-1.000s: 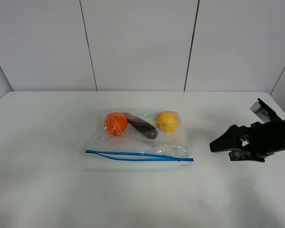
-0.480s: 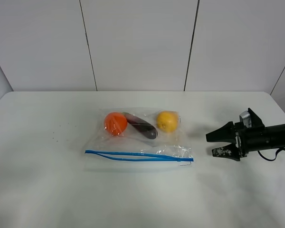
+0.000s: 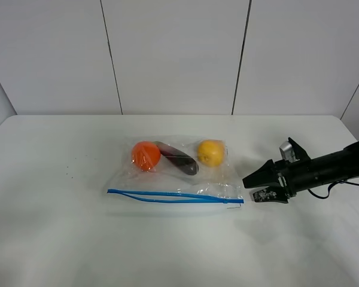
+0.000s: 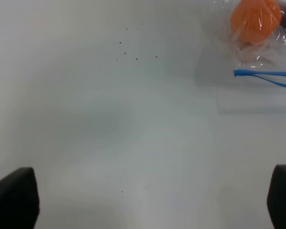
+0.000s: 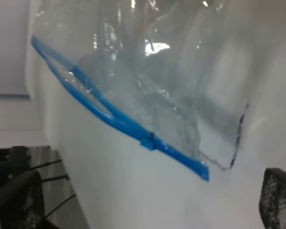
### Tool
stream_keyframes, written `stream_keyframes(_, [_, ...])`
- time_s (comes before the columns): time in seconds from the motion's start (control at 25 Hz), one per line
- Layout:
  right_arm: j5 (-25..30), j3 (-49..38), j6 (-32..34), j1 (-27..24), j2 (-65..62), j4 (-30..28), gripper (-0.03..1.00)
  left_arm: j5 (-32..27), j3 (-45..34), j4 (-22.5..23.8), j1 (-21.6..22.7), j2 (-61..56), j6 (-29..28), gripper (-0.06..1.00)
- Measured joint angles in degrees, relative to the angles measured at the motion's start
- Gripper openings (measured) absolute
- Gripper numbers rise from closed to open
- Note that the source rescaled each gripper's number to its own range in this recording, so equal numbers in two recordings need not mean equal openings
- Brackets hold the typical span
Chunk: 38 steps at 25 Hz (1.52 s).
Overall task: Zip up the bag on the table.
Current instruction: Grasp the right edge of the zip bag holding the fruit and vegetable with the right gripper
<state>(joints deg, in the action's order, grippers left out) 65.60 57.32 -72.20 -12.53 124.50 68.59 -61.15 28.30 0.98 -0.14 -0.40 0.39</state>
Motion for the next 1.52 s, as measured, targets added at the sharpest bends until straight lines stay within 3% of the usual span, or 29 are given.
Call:
stream_keyframes(0.28, [-3.05, 0.30, 0.75, 0.12, 0.07, 2.22, 1.00, 0.00, 0.00, 0.00, 0.00, 0.00, 0.00, 1.00])
stream_keyframes(0.6, [-2.91, 0.47, 1.06, 1.58, 2.38, 6.94, 1.00, 0.00, 0.00, 0.00, 0.00, 0.00, 0.00, 1.00])
stream_keyframes(1.08, [-4.48, 4.36, 3.38, 9.71, 2.61, 8.04, 1.00, 0.00, 0.00, 0.00, 0.00, 0.00, 0.00, 1.00])
stream_keyframes(1.52, [-4.51, 4.36, 6.09, 10.28, 2.61, 6.49, 1.00, 0.00, 0.00, 0.00, 0.00, 0.00, 0.00, 1.00])
